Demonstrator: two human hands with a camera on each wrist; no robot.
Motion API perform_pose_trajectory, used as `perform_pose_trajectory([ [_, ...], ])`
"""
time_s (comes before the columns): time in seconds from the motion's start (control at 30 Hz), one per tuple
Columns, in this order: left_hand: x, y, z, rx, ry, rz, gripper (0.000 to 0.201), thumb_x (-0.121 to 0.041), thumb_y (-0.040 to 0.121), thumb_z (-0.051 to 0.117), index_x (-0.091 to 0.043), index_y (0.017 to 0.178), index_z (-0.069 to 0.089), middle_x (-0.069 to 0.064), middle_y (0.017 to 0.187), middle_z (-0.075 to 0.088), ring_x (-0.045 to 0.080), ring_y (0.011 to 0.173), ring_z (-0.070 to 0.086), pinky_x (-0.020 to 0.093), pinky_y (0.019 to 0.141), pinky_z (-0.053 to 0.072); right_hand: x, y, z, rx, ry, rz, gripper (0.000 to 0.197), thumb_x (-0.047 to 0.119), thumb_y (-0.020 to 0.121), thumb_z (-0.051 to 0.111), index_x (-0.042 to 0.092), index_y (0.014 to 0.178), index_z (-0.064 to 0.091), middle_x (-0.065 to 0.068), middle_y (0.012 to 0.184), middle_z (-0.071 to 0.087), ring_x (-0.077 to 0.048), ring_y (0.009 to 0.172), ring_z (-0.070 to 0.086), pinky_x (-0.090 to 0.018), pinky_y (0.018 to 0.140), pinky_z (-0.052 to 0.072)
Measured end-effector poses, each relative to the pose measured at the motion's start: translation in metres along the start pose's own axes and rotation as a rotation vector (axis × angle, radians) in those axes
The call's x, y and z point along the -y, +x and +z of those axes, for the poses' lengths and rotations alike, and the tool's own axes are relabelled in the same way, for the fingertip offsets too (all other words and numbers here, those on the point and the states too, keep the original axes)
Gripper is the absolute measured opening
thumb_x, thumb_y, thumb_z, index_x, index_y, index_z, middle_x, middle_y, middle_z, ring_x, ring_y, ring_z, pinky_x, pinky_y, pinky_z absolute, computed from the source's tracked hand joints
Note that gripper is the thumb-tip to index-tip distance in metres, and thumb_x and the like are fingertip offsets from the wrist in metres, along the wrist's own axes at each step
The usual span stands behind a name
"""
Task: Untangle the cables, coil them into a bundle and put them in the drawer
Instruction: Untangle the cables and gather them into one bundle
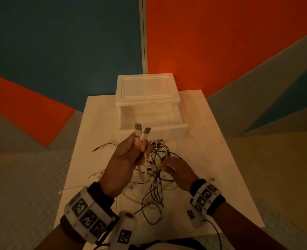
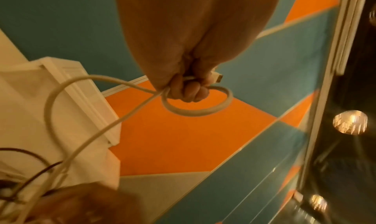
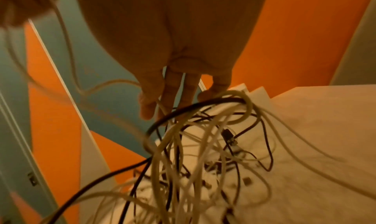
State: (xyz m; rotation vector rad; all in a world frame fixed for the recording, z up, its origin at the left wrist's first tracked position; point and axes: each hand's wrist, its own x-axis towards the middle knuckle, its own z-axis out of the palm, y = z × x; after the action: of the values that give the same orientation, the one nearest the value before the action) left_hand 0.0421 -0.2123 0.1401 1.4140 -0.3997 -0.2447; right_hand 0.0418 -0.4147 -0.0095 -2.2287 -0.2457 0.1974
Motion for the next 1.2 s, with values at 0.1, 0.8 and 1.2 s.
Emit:
perform_pose_trajectory([
  [0.1,0.019,0.001,0.003,0.023,0.109,-0.016,0.031,-0.017,0.104,0.029,-0.007,0.079,0.044,0.017,0.08,0.057,0.01,0.059,0.045,0.017,0.059,0.039,0.018,-0.007,-0.007,-0.119,0.055,-0.095,0.019,0.021,0.097,0.055,0.016,0.102,0.073,0.01,0.097,0.067,-0.008,0.091,0.056,-0.017,0.084,0.041],
  [0.8,0.01,0.014,0.005,0.076,0.106,-0.115,0.03,-0.024,0.1,0.035,-0.009,0.075,0.044,-0.003,0.063,0.042,0.007,0.056,0.038,0.016,0.055,0.033,0.038,-0.023,0.008,-0.062,0.244,0.043,0.009,0.017,0.096,0.056,0.016,0.09,0.062,0.011,0.082,0.059,-0.006,0.067,0.055,-0.02,0.061,0.049],
  [1.2,-0.046,0.005,0.001,-0.002,-0.08,0.051,0.03,-0.024,0.099,0.034,-0.016,0.075,0.05,0.001,0.067,0.041,0.01,0.062,0.035,0.024,0.058,0.029,-0.047,0.002,0.027,0.068,-0.006,0.217,0.029,0.029,0.1,0.047,0.008,0.101,0.067,-0.001,0.097,0.055,-0.013,0.089,0.052,-0.022,0.08,0.038],
])
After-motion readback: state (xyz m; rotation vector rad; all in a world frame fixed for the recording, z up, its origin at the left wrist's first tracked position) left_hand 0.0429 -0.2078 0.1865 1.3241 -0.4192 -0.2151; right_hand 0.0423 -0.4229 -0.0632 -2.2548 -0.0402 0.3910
